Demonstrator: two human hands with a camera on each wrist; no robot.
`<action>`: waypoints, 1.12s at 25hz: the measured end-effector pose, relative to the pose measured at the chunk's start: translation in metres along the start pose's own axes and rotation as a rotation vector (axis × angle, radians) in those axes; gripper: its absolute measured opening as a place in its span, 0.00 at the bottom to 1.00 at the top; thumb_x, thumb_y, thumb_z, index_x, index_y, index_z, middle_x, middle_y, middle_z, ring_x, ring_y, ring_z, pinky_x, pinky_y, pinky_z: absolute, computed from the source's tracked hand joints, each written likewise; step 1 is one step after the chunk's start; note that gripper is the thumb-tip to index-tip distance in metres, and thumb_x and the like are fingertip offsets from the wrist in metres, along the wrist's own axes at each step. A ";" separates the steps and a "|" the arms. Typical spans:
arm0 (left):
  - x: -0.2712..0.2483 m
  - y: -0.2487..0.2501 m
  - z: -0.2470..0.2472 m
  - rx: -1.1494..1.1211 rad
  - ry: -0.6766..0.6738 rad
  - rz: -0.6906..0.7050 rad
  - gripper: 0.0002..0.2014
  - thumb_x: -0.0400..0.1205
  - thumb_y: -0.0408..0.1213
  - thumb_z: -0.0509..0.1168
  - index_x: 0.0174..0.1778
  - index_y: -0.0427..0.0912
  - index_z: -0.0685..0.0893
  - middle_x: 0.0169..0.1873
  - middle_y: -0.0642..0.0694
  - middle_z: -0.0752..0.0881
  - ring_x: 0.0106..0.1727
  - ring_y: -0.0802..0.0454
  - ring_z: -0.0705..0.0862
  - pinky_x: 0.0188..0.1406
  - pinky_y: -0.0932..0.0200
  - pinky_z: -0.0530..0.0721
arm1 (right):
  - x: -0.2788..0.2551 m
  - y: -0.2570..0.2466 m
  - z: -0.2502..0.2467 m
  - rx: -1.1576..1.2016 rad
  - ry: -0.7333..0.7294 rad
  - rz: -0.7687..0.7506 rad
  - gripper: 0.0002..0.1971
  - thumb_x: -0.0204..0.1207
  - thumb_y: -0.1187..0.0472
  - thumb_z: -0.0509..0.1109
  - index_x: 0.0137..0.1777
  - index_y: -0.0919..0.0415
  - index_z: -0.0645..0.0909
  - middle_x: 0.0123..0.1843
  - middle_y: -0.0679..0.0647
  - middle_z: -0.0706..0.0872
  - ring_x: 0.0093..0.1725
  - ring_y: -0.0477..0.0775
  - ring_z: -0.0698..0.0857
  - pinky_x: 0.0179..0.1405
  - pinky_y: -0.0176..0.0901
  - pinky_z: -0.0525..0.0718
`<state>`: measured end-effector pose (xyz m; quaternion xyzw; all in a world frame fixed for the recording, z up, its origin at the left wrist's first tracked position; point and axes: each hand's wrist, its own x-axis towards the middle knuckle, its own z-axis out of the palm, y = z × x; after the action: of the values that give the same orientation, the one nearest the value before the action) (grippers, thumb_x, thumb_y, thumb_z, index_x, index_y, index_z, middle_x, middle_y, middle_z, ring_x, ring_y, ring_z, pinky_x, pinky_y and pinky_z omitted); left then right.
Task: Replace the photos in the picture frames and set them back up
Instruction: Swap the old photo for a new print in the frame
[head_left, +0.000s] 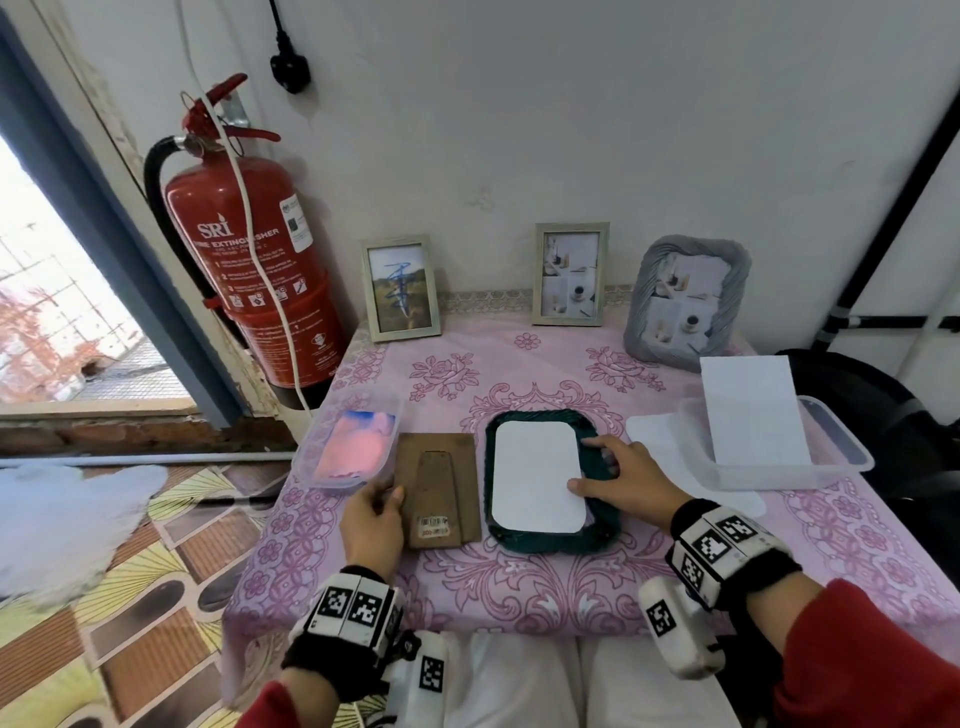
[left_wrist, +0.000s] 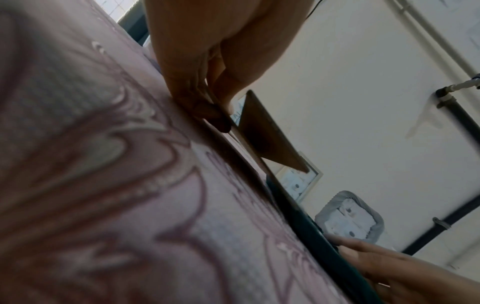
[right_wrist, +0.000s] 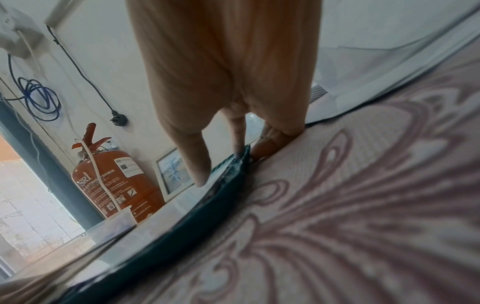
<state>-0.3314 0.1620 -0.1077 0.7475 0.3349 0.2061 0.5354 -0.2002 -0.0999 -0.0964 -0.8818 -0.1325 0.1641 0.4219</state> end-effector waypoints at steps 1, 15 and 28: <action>-0.001 0.000 -0.001 0.029 0.001 -0.005 0.15 0.81 0.26 0.62 0.64 0.29 0.80 0.57 0.33 0.85 0.61 0.39 0.83 0.61 0.55 0.76 | 0.000 0.000 0.000 -0.008 0.000 -0.004 0.33 0.67 0.54 0.79 0.72 0.53 0.71 0.64 0.63 0.72 0.59 0.54 0.74 0.68 0.47 0.74; -0.032 0.042 0.040 0.409 -0.259 0.314 0.16 0.79 0.43 0.68 0.60 0.42 0.84 0.54 0.40 0.80 0.60 0.42 0.77 0.64 0.50 0.76 | -0.010 -0.002 -0.008 0.089 -0.040 -0.046 0.29 0.70 0.65 0.77 0.71 0.60 0.74 0.60 0.60 0.72 0.54 0.51 0.74 0.56 0.37 0.74; -0.018 0.048 0.067 0.450 -0.307 0.103 0.13 0.74 0.45 0.73 0.49 0.41 0.85 0.53 0.40 0.84 0.63 0.42 0.78 0.66 0.47 0.76 | -0.013 0.001 -0.009 0.131 -0.047 -0.051 0.28 0.70 0.65 0.77 0.70 0.57 0.75 0.66 0.66 0.72 0.58 0.53 0.76 0.63 0.39 0.76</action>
<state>-0.2855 0.0953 -0.0849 0.8860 0.2491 0.0378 0.3892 -0.2087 -0.1120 -0.0893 -0.8444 -0.1538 0.1823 0.4797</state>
